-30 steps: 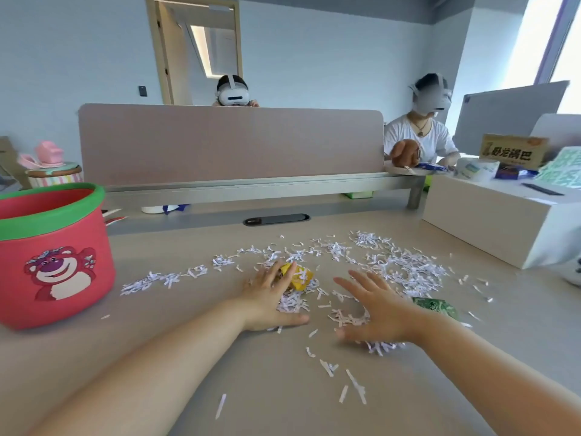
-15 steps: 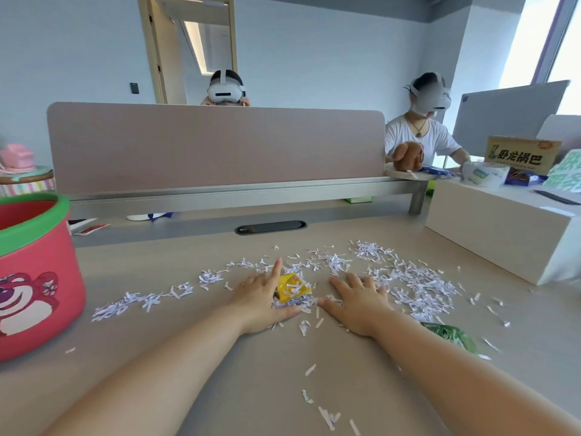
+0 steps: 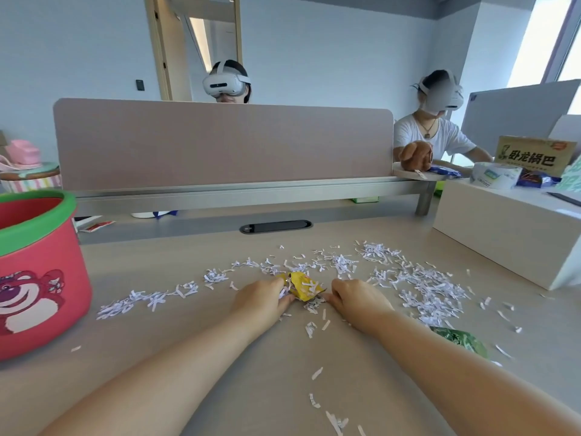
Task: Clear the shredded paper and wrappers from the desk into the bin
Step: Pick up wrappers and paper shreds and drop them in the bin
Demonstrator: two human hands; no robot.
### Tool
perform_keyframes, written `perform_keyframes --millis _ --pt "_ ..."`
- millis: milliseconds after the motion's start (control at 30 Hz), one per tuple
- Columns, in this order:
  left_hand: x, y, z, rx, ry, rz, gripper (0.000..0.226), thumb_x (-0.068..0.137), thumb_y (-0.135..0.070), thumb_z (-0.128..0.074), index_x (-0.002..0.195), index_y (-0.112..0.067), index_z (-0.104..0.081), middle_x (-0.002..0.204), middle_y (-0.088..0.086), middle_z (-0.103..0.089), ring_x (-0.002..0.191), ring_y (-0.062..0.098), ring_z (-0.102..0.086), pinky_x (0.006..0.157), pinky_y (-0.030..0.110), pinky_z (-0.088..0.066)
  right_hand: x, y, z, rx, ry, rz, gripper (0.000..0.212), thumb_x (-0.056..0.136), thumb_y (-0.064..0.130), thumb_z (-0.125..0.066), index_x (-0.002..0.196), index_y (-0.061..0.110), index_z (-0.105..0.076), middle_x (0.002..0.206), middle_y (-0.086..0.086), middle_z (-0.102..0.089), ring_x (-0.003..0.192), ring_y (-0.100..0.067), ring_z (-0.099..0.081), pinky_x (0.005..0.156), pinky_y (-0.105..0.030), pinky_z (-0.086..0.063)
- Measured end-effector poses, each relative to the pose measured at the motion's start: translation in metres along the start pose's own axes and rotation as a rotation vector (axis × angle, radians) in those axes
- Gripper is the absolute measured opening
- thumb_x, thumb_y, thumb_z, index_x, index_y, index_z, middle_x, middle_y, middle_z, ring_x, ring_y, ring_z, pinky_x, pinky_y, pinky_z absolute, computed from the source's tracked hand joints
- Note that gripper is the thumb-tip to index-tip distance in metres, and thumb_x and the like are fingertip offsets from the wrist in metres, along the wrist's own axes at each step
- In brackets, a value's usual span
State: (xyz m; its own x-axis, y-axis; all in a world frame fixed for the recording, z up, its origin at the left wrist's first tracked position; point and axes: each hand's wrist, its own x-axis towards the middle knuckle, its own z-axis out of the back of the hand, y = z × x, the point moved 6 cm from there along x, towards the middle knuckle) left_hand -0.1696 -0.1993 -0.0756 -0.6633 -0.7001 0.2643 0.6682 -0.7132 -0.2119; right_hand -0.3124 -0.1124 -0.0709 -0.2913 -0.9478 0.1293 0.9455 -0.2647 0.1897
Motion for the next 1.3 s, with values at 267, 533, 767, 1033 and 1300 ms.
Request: perform_keyframes --millis 267,533,767,1033,1300 --pt "-0.024 0.01 0.043 -0.202 -0.042 -0.014 0.027 0.094 -0.036 -0.042 0.079 -0.013 -0.048 0.055 -0.001 -0.043 0.06 0.025 -0.044 0.05 0.032 -0.027 -0.008 0.049 0.049 0.36 -0.256 0.134 0.032 0.092 0.027 -0.047 0.065 0.014 -0.039 0.05 0.002 -0.037 0.05 -0.02 -0.034 0.051 -0.031 -0.028" --pt "-0.057 0.06 0.164 -0.223 -0.352 0.098 0.035 0.092 -0.032 -0.048 0.062 -0.016 -0.038 0.05 -0.001 -0.033 0.049 0.02 -0.031 0.047 0.032 -0.017 0.019 0.152 0.088 0.659 -0.34 0.325 0.029 0.091 0.027 -0.049 0.069 0.008 -0.047 0.054 -0.001 -0.043 0.05 -0.014 -0.033 0.048 -0.019 -0.028" --pt "-0.105 0.126 0.277 -0.03 -0.579 0.15 0.039 0.092 -0.029 -0.049 0.058 -0.019 -0.033 0.05 0.001 -0.033 0.05 0.023 -0.033 0.047 0.031 -0.018 0.043 0.252 0.114 0.821 -0.37 0.462 0.035 0.093 0.024 -0.047 0.062 0.013 -0.037 0.051 0.003 -0.036 0.039 -0.009 -0.041 0.042 -0.013 -0.033" --pt "-0.109 0.225 0.306 0.052 -0.394 0.404 0.035 0.094 -0.035 -0.044 0.066 -0.014 -0.042 0.063 0.004 -0.037 0.064 0.024 -0.042 0.049 0.03 -0.022 0.067 0.342 0.135 0.904 -0.465 0.566 0.037 0.091 0.025 -0.05 0.058 0.013 -0.039 0.05 0.002 -0.038 0.049 -0.01 -0.038 0.049 -0.01 -0.035" --pt "-0.099 0.245 0.286 -0.006 0.127 0.512 0.05 0.088 -0.063 -0.03 0.108 -0.024 -0.056 0.11 0.001 -0.056 0.108 0.021 -0.049 0.098 0.039 -0.038 0.083 0.371 0.14 0.922 -0.499 0.625 0.034 0.091 0.026 -0.05 0.064 0.007 -0.043 0.053 0.001 -0.036 0.052 -0.012 -0.032 0.05 -0.013 -0.033"
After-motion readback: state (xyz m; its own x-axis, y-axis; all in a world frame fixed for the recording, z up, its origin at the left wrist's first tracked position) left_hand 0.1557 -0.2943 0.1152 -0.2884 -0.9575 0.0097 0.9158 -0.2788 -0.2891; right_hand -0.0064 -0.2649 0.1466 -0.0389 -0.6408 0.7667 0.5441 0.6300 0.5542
